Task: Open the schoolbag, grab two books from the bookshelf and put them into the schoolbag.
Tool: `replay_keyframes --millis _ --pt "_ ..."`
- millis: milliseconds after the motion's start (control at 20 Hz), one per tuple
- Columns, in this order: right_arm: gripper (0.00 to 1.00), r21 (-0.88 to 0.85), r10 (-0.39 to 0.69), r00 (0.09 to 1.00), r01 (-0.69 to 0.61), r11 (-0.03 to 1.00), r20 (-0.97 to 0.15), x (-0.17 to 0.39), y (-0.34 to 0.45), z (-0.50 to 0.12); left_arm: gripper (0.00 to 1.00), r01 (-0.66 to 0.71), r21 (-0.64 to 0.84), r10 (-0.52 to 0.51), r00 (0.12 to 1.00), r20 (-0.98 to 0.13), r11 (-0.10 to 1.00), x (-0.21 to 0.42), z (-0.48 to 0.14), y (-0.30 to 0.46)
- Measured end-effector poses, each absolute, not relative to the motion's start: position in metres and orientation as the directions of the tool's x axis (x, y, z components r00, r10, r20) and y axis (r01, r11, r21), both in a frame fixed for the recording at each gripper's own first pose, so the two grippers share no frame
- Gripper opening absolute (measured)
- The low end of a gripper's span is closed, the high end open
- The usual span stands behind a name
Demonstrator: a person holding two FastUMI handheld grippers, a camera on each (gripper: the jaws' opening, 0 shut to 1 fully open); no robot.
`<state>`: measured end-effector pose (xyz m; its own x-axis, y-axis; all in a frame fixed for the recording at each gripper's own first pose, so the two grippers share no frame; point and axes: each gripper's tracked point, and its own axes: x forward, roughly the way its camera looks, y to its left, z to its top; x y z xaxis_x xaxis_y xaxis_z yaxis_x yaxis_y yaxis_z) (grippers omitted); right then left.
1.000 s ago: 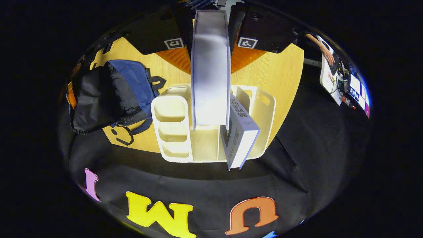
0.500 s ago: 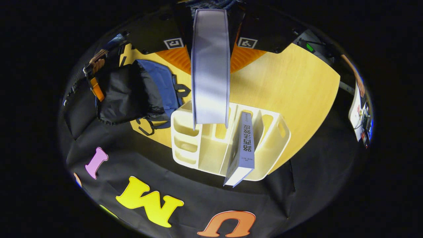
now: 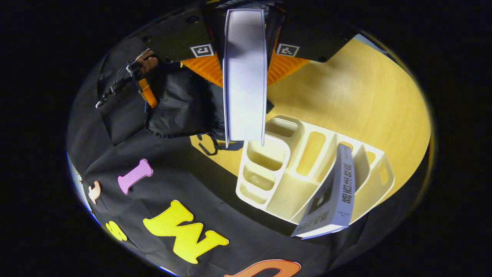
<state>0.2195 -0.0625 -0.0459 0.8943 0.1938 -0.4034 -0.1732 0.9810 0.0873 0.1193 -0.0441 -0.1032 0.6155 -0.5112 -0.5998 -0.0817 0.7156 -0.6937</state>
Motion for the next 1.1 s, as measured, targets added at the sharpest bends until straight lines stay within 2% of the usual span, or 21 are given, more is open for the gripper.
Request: replay_keyframes --millis 100,350,750,1050,1100 --pt "0.0 0.094 0.197 0.894 -0.173 0.98 -0.403 0.223 -0.065 -0.043 0.45 -0.083 -0.749 -0.547 0.631 -0.55 0.658 0.141 -0.104 -0.064" --pt "0.0 0.091 0.212 0.893 -0.192 0.977 -0.397 0.222 -0.064 -0.039 0.45 -0.142 -0.791 -0.568 0.622 -0.539 0.596 0.187 -0.133 -0.098" --pt "0.0 0.082 0.21 0.899 -0.193 0.978 -0.385 0.22 -0.067 -0.026 0.45 -0.12 -0.883 -0.663 0.616 -0.425 0.455 0.217 -0.141 -0.167" --pt "0.0 0.069 0.22 0.902 -0.21 0.975 -0.373 0.208 -0.053 -0.019 0.45 -0.155 -0.904 -0.676 0.616 -0.404 0.399 0.238 -0.169 -0.211" --pt "0.0 0.067 0.22 0.904 -0.21 0.975 -0.368 0.206 -0.053 -0.018 0.45 -0.155 -0.895 -0.658 0.627 -0.417 0.419 0.238 -0.174 -0.216"
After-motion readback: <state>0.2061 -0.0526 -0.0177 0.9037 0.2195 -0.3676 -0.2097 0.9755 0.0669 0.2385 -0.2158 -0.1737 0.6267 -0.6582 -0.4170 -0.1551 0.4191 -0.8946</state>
